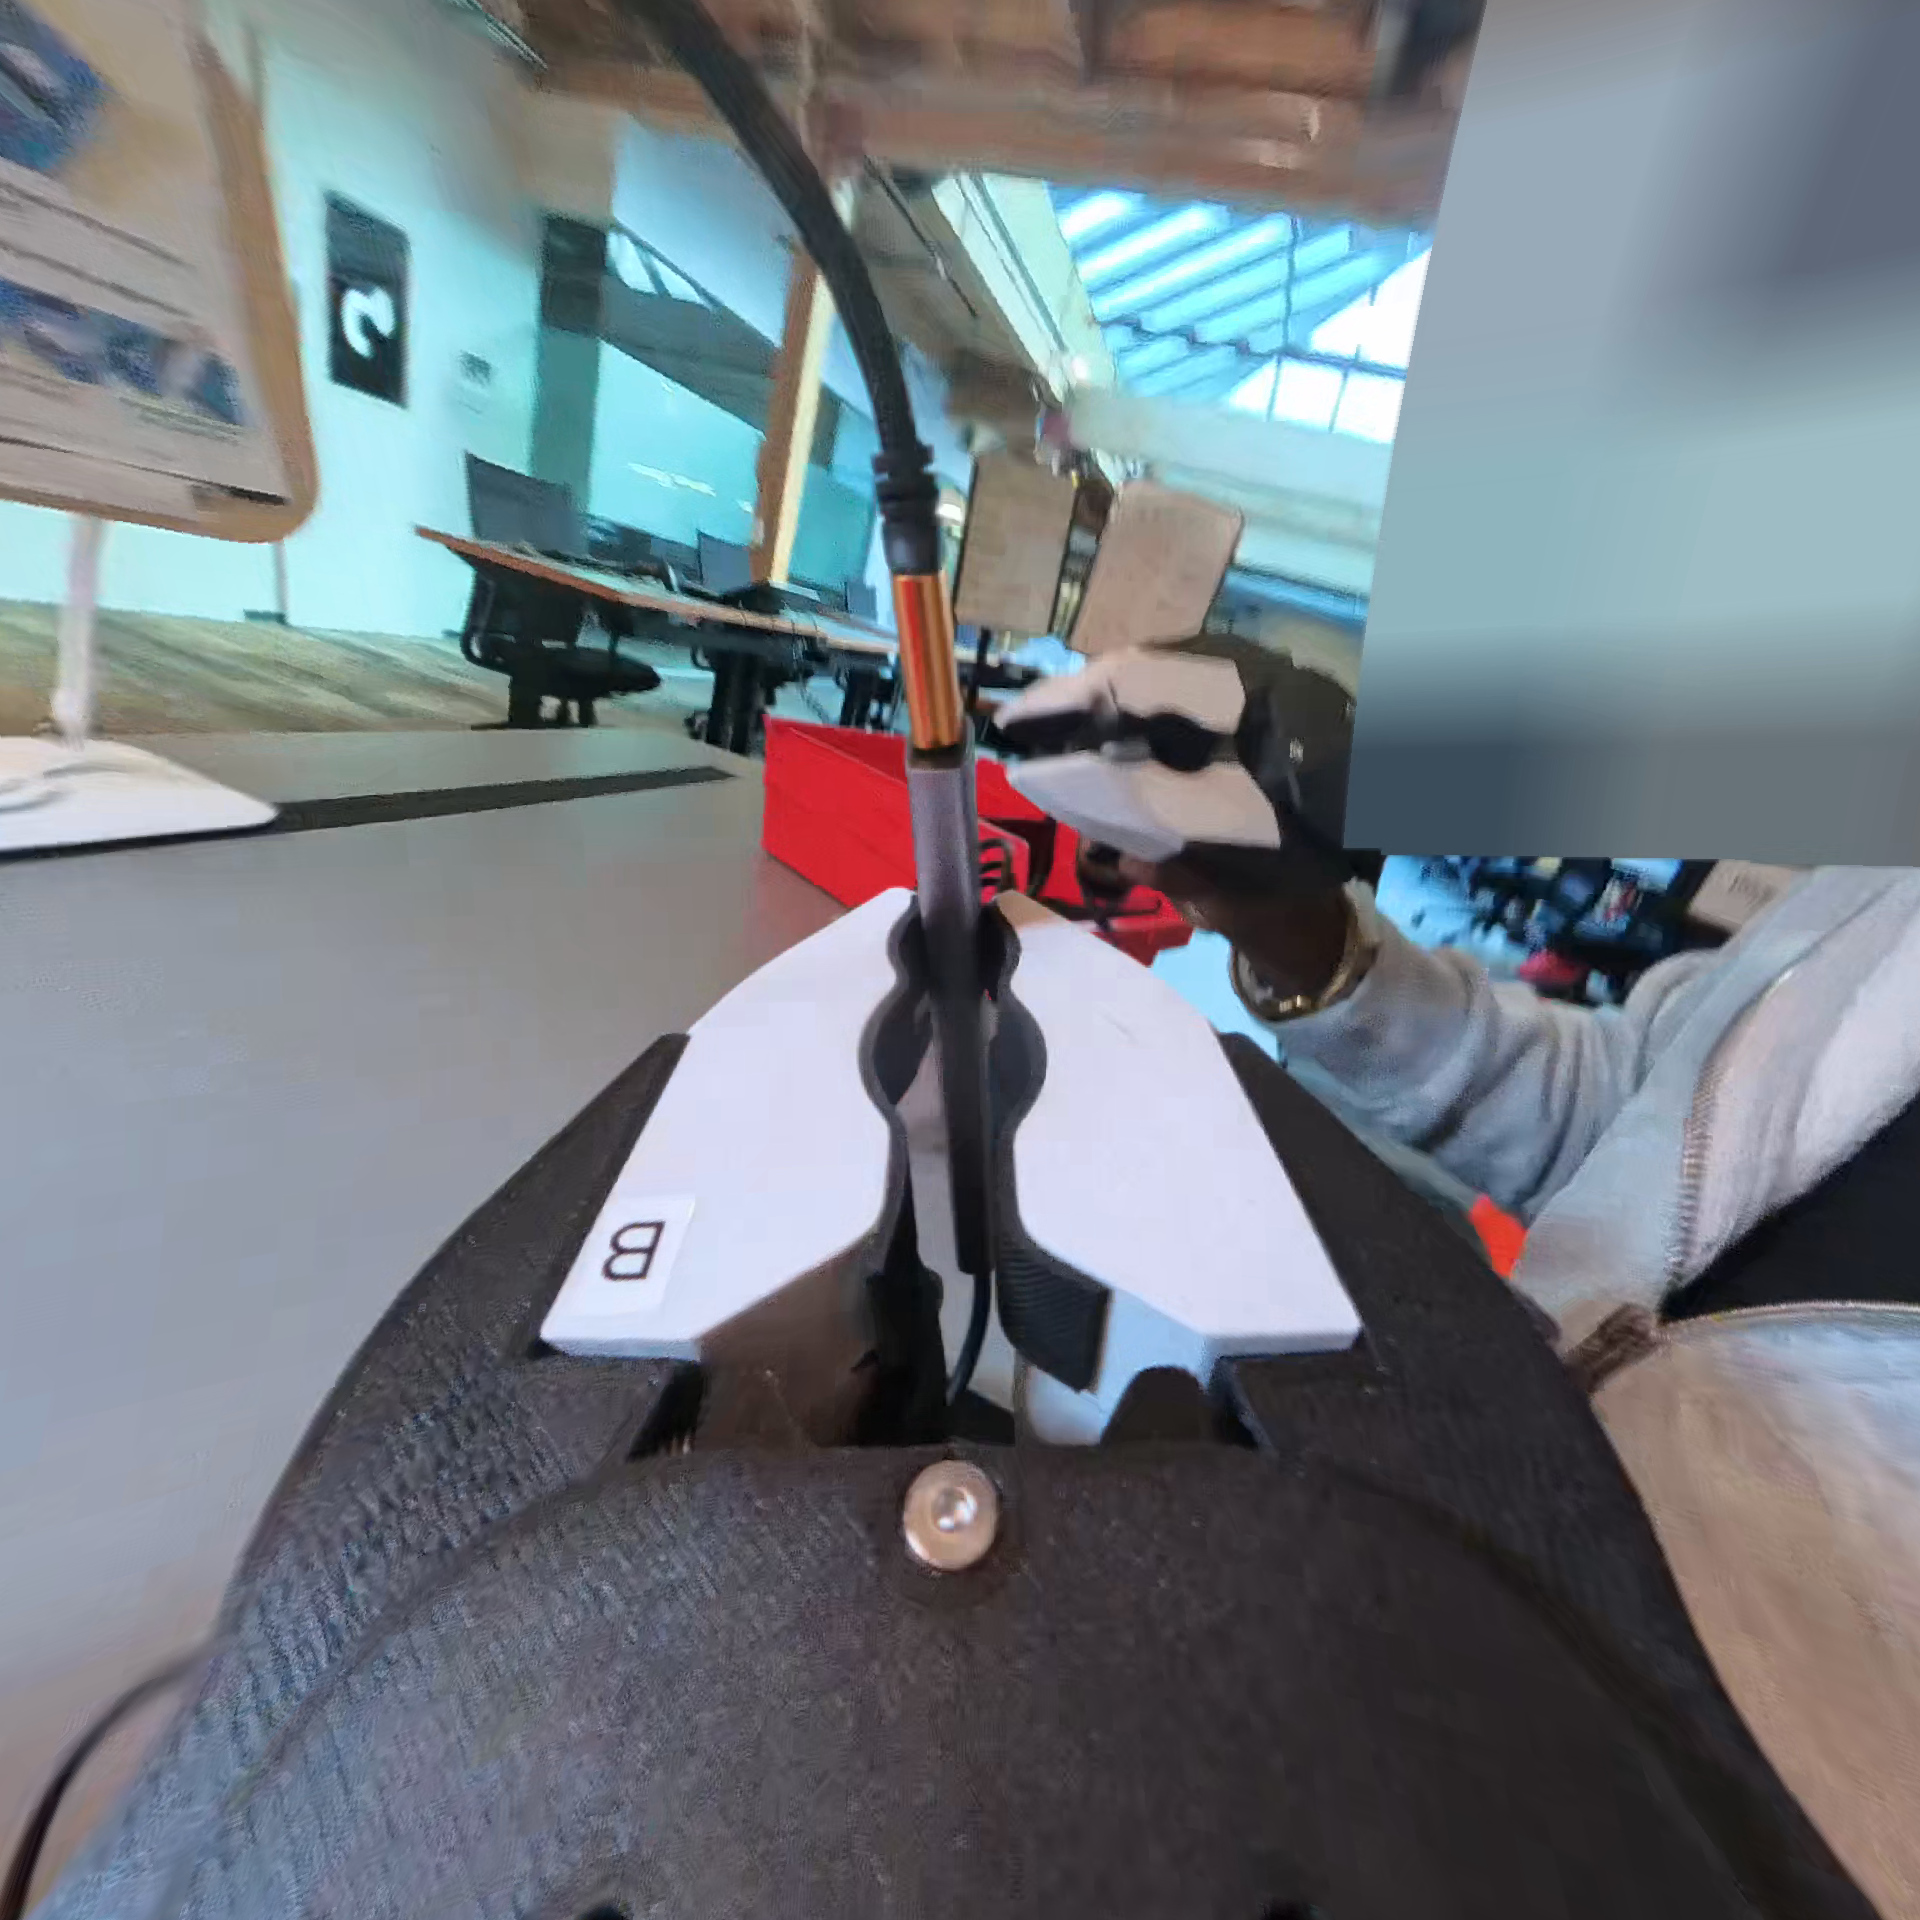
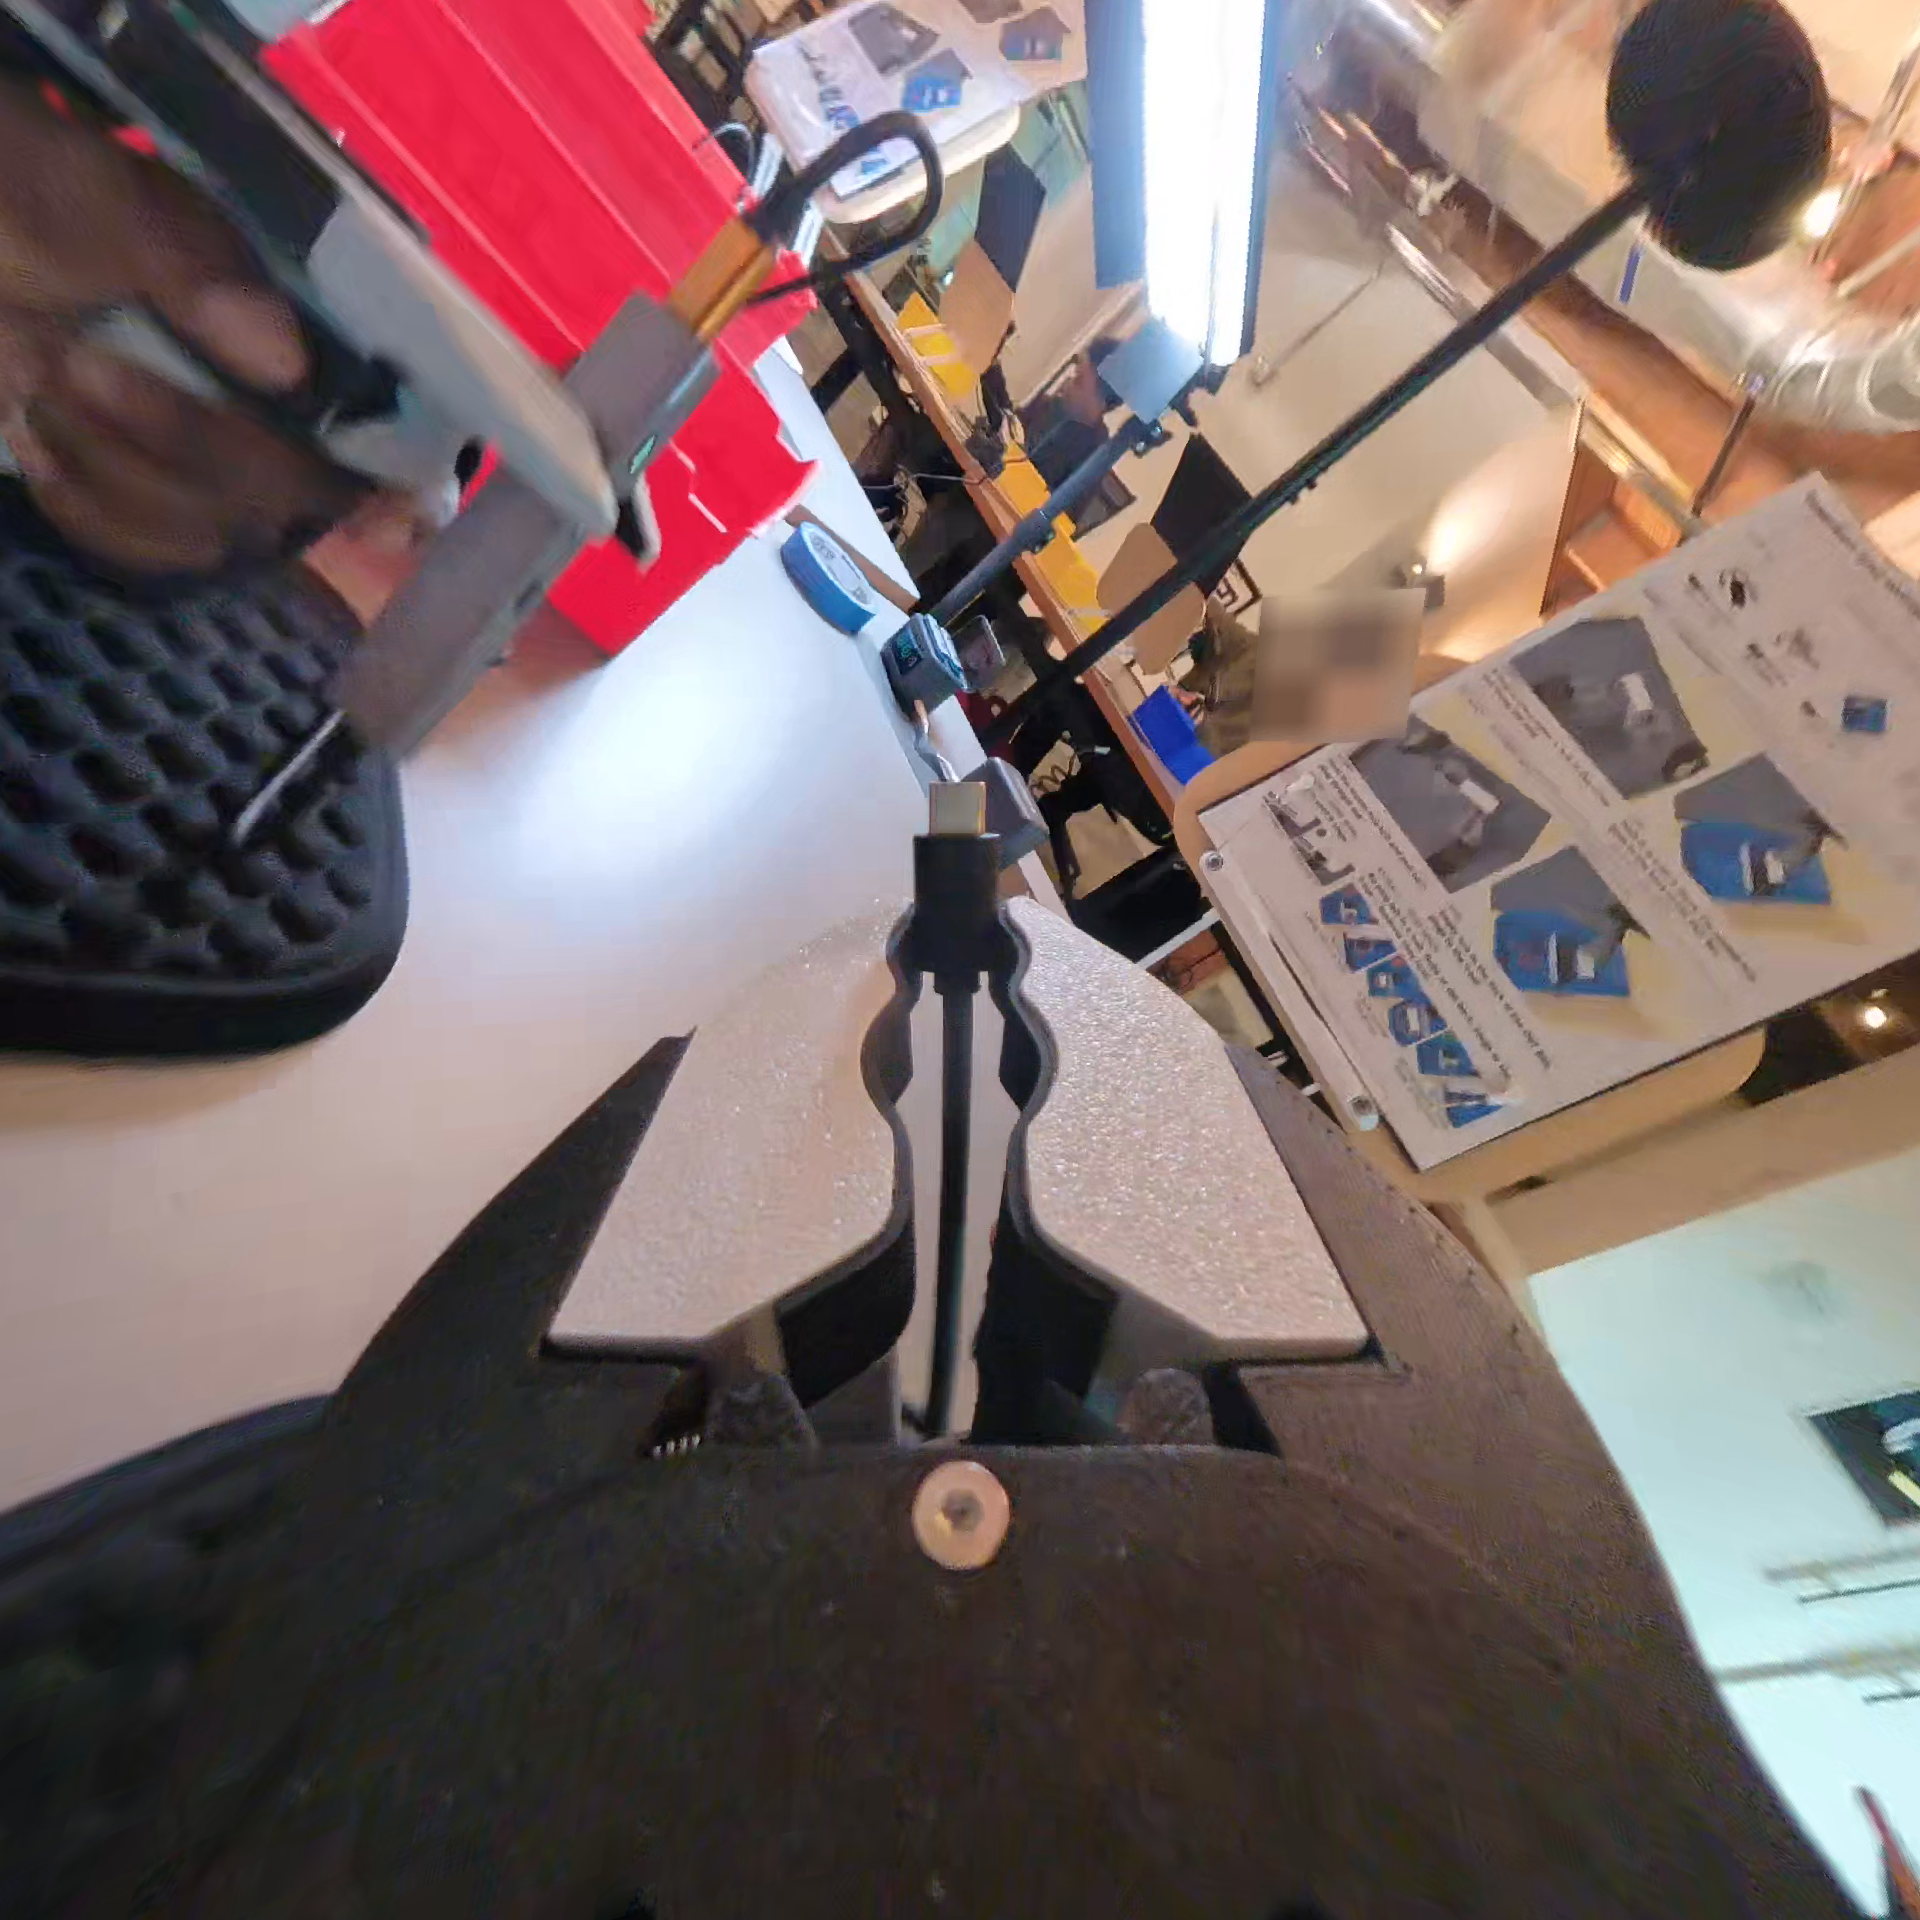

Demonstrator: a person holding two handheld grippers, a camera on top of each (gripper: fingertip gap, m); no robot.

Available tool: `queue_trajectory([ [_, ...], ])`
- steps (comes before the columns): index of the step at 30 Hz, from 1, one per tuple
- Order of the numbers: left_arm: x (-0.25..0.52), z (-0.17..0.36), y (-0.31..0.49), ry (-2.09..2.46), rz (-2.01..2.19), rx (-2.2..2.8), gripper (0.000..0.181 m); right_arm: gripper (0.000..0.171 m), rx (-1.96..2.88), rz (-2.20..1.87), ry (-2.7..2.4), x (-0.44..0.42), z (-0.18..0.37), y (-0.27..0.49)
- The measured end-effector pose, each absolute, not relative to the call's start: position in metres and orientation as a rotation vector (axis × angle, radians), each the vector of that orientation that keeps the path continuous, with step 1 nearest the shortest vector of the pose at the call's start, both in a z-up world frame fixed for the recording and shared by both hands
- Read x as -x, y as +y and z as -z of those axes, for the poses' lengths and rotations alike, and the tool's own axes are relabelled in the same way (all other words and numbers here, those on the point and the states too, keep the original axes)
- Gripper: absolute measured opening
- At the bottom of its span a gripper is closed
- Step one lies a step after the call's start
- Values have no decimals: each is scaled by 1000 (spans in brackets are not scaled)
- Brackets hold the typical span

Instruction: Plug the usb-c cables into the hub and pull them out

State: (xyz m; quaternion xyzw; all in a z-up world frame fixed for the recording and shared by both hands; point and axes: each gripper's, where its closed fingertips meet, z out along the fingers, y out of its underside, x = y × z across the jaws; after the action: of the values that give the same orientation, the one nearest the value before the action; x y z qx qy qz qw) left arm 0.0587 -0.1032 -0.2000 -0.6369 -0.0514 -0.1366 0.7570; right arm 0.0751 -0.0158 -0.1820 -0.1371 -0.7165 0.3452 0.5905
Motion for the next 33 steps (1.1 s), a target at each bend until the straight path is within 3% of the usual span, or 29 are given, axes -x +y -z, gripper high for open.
queue_trajectory([
  [5, -73, 215, -79, -76, 391, 1427, 10, 12, 503, -1198, -1457, -83, 134, 6],
  [10, -77, 216, -82, -59, 340, 1344, 10, 12, 591, -1327, -1193, -114, 68, 53],
  [18, -68, 207, -94, -108, 396, 1221, 10, 12, 734, -931, -971, -160, -7, 158],
  [23, -63, 207, -95, -139, 422, 1205, 10, 12, 890, -703, -931, -168, 22, 230],
  [33, -62, 208, -94, -149, 443, 1206, 10, 13, 1359, -495, -1002, -169, 181, 312],
])
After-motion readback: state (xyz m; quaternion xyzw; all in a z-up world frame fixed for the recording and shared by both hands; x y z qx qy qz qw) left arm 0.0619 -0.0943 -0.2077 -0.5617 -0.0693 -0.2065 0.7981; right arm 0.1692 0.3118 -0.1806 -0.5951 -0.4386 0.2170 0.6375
